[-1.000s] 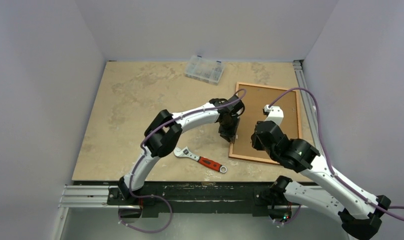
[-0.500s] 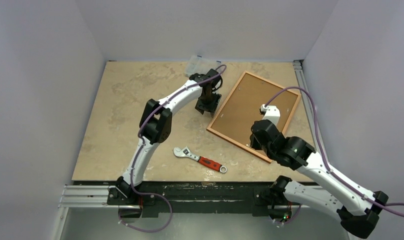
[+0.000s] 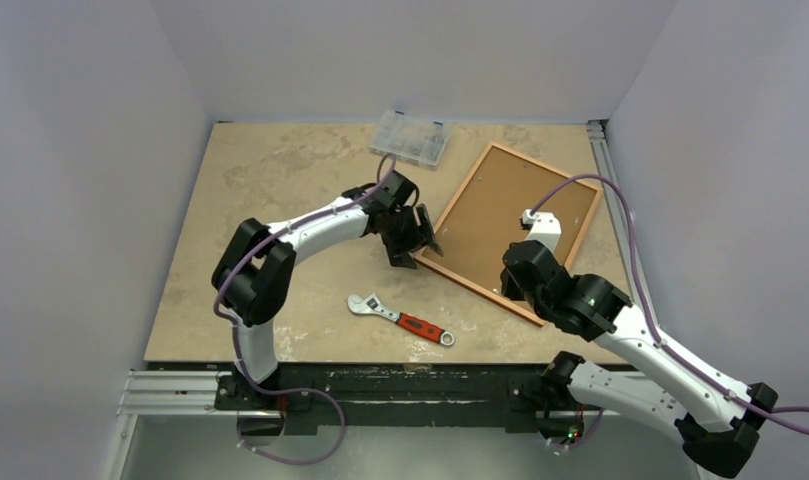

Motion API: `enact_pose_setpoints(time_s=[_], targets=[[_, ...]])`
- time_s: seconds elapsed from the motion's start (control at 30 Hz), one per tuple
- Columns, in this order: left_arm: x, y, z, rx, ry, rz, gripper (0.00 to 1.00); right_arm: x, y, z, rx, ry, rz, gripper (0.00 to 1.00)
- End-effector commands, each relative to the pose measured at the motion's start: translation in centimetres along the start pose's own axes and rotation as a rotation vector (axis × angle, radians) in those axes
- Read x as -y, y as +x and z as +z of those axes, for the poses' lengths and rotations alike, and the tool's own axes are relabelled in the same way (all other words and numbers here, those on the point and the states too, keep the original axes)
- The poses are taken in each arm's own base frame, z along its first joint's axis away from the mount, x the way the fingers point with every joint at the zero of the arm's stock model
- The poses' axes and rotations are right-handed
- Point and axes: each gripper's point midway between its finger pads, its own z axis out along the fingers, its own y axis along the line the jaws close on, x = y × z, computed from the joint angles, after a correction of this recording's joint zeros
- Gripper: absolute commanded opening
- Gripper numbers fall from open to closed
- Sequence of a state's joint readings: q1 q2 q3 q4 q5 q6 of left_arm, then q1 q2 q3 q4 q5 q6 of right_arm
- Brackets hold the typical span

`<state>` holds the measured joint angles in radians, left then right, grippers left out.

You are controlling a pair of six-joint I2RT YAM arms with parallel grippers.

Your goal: Take the photo out of the frame

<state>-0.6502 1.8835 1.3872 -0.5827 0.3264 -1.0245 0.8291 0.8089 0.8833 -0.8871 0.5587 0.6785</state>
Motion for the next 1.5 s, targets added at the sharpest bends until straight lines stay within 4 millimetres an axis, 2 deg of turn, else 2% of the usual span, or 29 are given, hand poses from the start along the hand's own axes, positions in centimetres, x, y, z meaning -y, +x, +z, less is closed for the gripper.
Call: enact_pose_setpoints(time_s=[0.0,0.13,0.23,0.47,0.67,0.77,0.83,0.9,1.03,1.13,1.27,1.47], targets=[[5.0,1.9,0.3,0.023,0.113,-0.166,0.68,-0.2,-0.7,-0.1,0.036,-0.008,0.022,0.0],[4.9,3.5,3.0,-0.05,0.091,-0.289,0.66,-0.2,-0.8,-0.1,0.04,-0.008,0.026,0.0],[5.0,3.8,4.7,-0.085,0.064,-0.355,0.62,-0.1,-0.8,-0.1,0.04,-0.003,0.027,0.0],[3.7,2.4,6.6,0.005,0.009,-0.468,0.6,0.0,-1.0,-0.3,0.052,-0.01,0.034,0.0],[2.0,1.2,8.8,0.015,-0.071,-0.505,0.54,0.0,-0.8,-0.1,0.04,0.003,0.025,0.0],[0.5,1.2,9.8,0.027,-0.114,-0.49,0.42,0.0,-0.9,-0.2,0.048,-0.003,0.029,0.0],[-0.6,1.2,10.4,0.032,-0.154,-0.461,0.38,0.0,-1.0,-0.2,0.053,-0.009,0.033,0.0],[-1.5,1.0,10.8,0.033,-0.175,-0.418,0.28,0.0,-1.0,-0.3,0.053,-0.011,0.032,0.0],[-2.7,-0.1,10.6,0.067,-0.198,-0.289,0.14,0.0,-0.9,-0.2,0.05,-0.007,0.027,0.0],[-3.5,-1.3,9.7,0.095,-0.205,-0.203,0.05,0.1,-0.9,-0.2,0.049,-0.001,0.023,0.0],[-3.7,-3.4,8.1,0.142,-0.195,-0.088,0.02,0.2,-0.8,0.1,0.045,0.016,0.006,0.0],[-1.8,-4.9,7.5,0.118,-0.126,-0.02,0.02,0.0,-0.5,0.5,0.026,0.022,-0.014,0.0]])
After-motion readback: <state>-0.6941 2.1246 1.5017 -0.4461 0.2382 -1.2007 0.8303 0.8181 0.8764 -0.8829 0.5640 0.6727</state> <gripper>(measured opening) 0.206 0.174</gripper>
